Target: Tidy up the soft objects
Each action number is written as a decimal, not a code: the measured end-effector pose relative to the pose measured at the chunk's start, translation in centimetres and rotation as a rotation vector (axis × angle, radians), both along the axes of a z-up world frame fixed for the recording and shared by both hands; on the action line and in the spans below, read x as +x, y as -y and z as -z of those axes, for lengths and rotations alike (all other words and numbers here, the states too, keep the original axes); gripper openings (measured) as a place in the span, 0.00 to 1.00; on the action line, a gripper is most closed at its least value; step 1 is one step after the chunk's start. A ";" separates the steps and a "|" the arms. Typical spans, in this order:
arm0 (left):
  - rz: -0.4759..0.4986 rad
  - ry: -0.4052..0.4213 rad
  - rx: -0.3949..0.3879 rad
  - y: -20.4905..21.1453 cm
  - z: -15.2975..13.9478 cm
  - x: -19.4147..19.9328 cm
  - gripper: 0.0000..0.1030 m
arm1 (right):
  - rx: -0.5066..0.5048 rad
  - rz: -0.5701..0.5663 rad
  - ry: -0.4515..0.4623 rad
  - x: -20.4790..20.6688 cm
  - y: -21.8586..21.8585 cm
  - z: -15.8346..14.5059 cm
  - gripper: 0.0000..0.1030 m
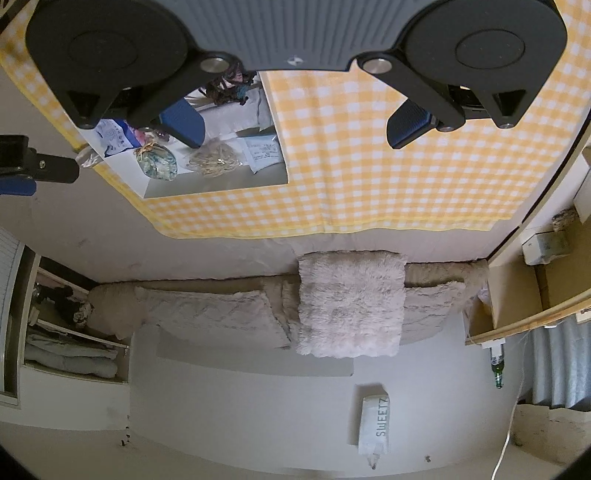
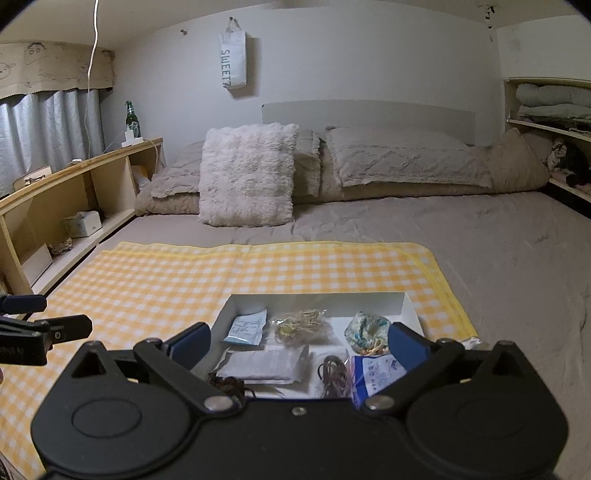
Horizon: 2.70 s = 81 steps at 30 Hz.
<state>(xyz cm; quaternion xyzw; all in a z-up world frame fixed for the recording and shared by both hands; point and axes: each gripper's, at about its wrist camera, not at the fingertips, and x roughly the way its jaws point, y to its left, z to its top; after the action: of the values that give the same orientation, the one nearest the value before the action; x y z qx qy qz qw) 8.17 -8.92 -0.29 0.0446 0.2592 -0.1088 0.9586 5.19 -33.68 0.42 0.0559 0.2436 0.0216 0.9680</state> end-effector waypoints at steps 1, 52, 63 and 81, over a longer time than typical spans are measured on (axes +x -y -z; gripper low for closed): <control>-0.004 0.002 0.000 -0.1 0.0 -0.3 1.00 | -0.001 0.003 0.002 -0.2 -0.1 0.0 1.00; -0.044 -0.024 0.005 -1.2 1.0 -3.0 1.00 | -0.057 0.011 0.000 -3.7 -2.5 0.8 1.00; -0.042 -0.026 0.005 -1.4 1.0 -2.9 1.00 | -0.058 0.010 0.000 -3.7 -2.5 0.8 1.00; -0.043 -0.027 0.006 -1.4 1.0 -2.9 1.00 | -0.059 0.010 0.000 -3.7 -2.6 0.7 1.00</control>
<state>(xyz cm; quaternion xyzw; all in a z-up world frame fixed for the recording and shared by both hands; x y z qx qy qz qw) 5.23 -7.50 -1.33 0.0407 0.2732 -0.0881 0.9571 1.44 -31.10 -0.32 0.0287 0.2441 0.0095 0.9693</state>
